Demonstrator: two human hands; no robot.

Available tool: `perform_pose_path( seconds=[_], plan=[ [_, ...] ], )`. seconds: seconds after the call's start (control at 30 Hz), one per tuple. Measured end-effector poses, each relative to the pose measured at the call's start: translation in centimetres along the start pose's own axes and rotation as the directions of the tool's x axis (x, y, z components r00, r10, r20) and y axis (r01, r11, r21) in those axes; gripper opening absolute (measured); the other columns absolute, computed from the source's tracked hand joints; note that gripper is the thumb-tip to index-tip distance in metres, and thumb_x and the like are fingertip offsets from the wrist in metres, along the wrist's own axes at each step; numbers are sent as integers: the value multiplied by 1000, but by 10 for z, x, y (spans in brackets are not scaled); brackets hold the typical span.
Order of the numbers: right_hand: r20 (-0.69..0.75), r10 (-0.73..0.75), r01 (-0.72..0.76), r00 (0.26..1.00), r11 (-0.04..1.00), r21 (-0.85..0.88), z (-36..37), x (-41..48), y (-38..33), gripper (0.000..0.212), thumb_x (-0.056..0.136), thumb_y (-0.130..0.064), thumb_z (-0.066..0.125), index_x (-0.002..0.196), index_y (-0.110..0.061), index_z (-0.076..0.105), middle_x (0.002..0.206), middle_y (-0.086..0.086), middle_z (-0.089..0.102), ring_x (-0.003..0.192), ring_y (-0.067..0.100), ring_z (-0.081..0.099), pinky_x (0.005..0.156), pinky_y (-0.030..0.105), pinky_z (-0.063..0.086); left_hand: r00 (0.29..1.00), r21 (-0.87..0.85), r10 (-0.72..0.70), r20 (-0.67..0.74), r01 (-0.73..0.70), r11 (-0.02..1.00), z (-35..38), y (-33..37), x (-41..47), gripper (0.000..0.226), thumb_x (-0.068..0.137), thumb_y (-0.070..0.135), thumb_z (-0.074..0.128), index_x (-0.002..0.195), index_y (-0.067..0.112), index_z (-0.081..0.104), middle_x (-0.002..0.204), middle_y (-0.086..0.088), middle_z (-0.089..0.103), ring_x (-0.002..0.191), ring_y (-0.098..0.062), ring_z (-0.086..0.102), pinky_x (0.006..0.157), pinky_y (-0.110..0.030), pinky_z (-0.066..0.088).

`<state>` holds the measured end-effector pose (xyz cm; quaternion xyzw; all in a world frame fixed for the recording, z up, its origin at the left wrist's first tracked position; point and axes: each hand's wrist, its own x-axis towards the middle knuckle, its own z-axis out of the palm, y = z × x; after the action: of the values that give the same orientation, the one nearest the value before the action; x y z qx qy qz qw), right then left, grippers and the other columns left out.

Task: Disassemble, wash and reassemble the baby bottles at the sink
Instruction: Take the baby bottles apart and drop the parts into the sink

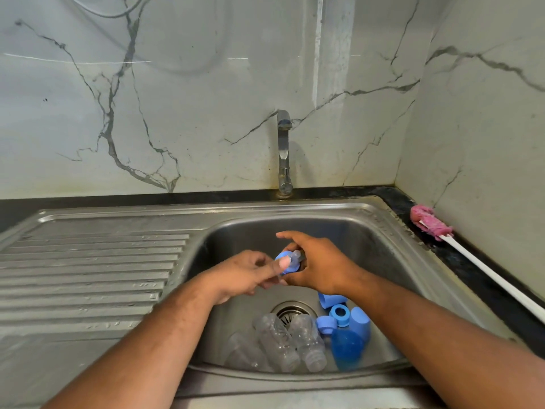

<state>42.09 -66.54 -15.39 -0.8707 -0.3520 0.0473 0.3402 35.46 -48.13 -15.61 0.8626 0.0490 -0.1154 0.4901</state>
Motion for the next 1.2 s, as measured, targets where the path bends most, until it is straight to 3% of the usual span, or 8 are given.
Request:
perform_pose_path(
  seconds=[0.13,0.3,0.43,0.63,0.8,1.0,1.1,1.2],
  plan=[
    [-30,-63,60,998,993,-101,-1,0,-6,59,79,-27,86,134,-27,62,122,-8,67,107,6,61,84,5,42,1000,-223,17,-23,-21,975,10,9,1,61,77,59,68,111,8,71,94,-1,74,89,-9,69,85,-31,52],
    [-54,-120,111,991,982,-154,-6,-2,-11,42,79,-26,86,119,-26,73,107,-4,68,97,8,60,85,23,49,1000,-456,8,-9,-11,890,10,13,2,51,78,39,79,112,1,74,96,-7,75,86,-15,67,89,-31,52],
    [-85,-128,114,988,982,-152,-6,0,-14,38,78,-25,86,114,-27,76,98,-5,60,88,8,58,73,19,46,997,-511,-20,-71,-19,859,15,17,2,22,89,19,74,104,4,77,100,-16,75,93,-22,68,96,-39,55],
    [-73,-178,157,981,961,-228,-8,2,-18,17,81,-28,82,96,-23,76,89,-3,53,78,7,47,65,17,36,990,-589,-74,-119,-10,808,18,24,2,15,90,2,63,100,-1,73,90,-17,74,86,-26,71,91,-41,58],
    [-51,-200,171,978,923,-345,-10,1,-22,23,88,-29,75,109,-21,71,100,-3,47,90,7,42,76,26,42,979,-584,-83,-184,-40,811,21,31,1,13,89,-4,66,99,-1,74,90,-19,75,82,-25,72,80,-34,62],
    [-91,-250,201,964,909,-364,-4,4,-25,48,87,-34,78,131,-23,64,103,-4,43,97,7,38,79,21,34,879,-454,-73,-471,-171,875,28,32,4,6,86,-5,72,90,-2,74,89,-24,75,84,-33,75,74,-39,64],
    [-131,-232,183,964,934,-305,-2,4,-25,50,86,-30,79,133,-24,64,105,-5,44,100,5,38,83,19,36,889,-483,-74,-452,-174,858,28,31,4,9,88,-3,70,97,-5,72,95,-27,74,79,-27,73,69,-32,63],
    [-121,-188,152,975,955,-253,-1,3,-22,49,86,-28,78,133,-26,65,108,-4,50,103,8,46,85,20,40,926,-532,-86,-367,-134,836,29,28,5,10,91,2,70,98,-4,72,103,-28,73,83,-26,71,79,-36,62]
  ],
)
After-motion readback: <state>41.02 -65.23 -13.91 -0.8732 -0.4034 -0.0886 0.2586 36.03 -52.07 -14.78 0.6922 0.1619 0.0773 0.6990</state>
